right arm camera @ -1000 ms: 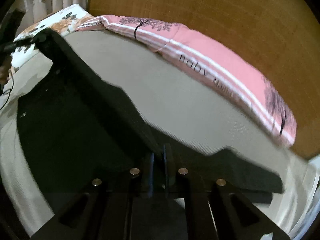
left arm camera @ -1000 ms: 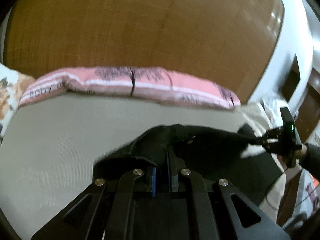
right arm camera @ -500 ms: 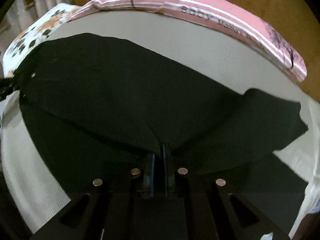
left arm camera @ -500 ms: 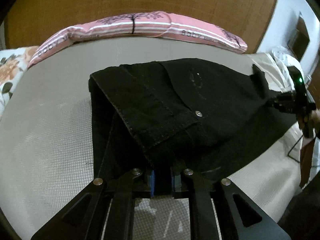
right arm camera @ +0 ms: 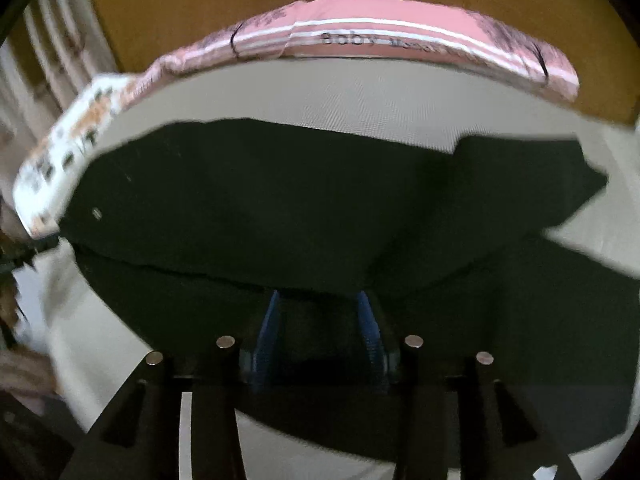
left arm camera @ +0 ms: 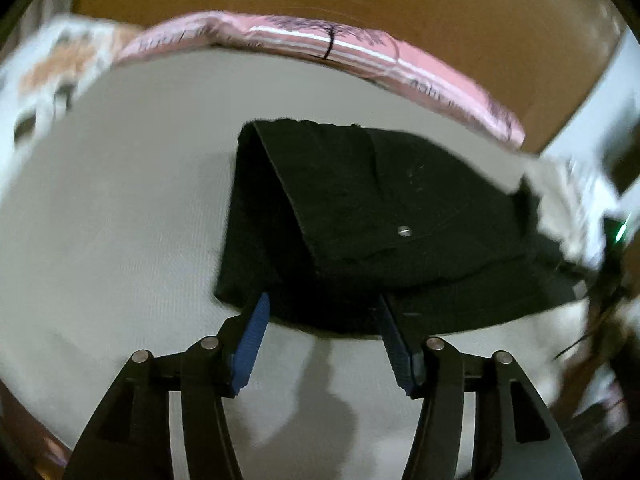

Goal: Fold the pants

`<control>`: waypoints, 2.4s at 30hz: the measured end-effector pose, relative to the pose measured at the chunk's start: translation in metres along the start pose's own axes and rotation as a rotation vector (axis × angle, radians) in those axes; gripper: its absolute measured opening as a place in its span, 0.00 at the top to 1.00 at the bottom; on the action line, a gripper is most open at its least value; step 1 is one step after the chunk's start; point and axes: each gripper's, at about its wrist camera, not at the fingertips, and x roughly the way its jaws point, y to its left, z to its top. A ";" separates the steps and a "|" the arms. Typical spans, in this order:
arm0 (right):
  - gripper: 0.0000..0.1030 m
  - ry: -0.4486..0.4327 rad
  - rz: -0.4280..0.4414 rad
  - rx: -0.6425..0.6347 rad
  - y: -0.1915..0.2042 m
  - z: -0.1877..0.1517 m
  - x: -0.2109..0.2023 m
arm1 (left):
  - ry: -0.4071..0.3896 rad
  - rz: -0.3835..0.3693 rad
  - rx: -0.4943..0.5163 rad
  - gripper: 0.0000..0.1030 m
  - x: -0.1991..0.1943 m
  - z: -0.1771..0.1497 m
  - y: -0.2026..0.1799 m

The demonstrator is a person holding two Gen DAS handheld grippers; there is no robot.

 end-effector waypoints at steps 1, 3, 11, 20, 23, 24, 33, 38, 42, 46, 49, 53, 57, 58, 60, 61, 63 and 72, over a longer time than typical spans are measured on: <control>0.60 0.001 0.047 0.052 -0.004 -0.004 -0.002 | 0.000 -0.033 -0.046 0.45 -0.002 -0.003 0.001; 0.59 -0.005 0.087 0.115 -0.009 -0.009 -0.003 | 0.020 -0.109 -0.134 0.45 0.003 -0.007 0.003; 0.59 -0.012 0.194 0.341 -0.028 -0.025 0.010 | -0.014 -0.196 -0.375 0.45 0.027 -0.004 0.006; 0.60 -0.076 0.250 0.589 -0.067 -0.023 0.031 | -0.058 -0.081 -0.374 0.77 0.040 0.014 0.001; 0.60 -0.106 0.258 0.645 -0.079 -0.015 0.036 | -0.060 -0.054 -0.344 0.79 0.037 0.021 0.001; 0.62 -0.122 0.250 0.658 -0.083 -0.014 0.034 | -0.052 -0.049 -0.330 0.79 0.037 0.022 0.001; 0.93 -0.173 0.154 0.611 -0.085 -0.005 0.012 | 0.004 0.030 -0.144 0.80 0.035 0.039 -0.005; 0.93 -0.161 0.128 0.555 -0.057 -0.021 -0.019 | 0.015 0.055 -0.069 0.80 0.024 0.051 0.004; 0.93 -0.083 0.101 0.532 -0.037 -0.045 -0.015 | 0.032 0.102 0.031 0.80 0.019 0.050 0.001; 0.93 -0.011 0.107 0.579 -0.035 -0.065 0.000 | 0.060 0.168 0.116 0.80 0.028 0.040 -0.002; 0.93 0.015 0.095 0.567 -0.035 -0.069 0.008 | 0.058 0.194 0.108 0.80 0.035 0.037 -0.001; 0.86 0.022 0.135 0.588 -0.041 -0.070 0.013 | 0.036 0.229 0.128 0.75 0.037 0.034 -0.005; 0.63 -0.002 0.160 0.627 -0.054 -0.070 0.007 | 0.027 0.211 0.102 0.71 0.027 0.034 -0.005; 0.60 -0.015 0.154 0.636 -0.058 -0.069 0.004 | 0.023 0.190 0.091 0.70 0.021 0.034 -0.005; 0.60 -0.041 0.141 0.654 -0.072 -0.066 0.000 | 0.016 0.172 0.082 0.65 0.012 0.033 -0.005; 0.60 -0.046 0.143 0.662 -0.078 -0.065 0.000 | 0.018 0.175 0.082 0.64 0.009 0.033 -0.005; 0.60 -0.068 0.149 0.705 -0.098 -0.065 -0.003 | 0.019 0.206 0.099 0.64 0.002 0.030 -0.007; 0.61 -0.144 0.053 0.812 -0.195 -0.051 0.002 | -0.057 0.214 0.150 0.64 -0.029 0.018 -0.034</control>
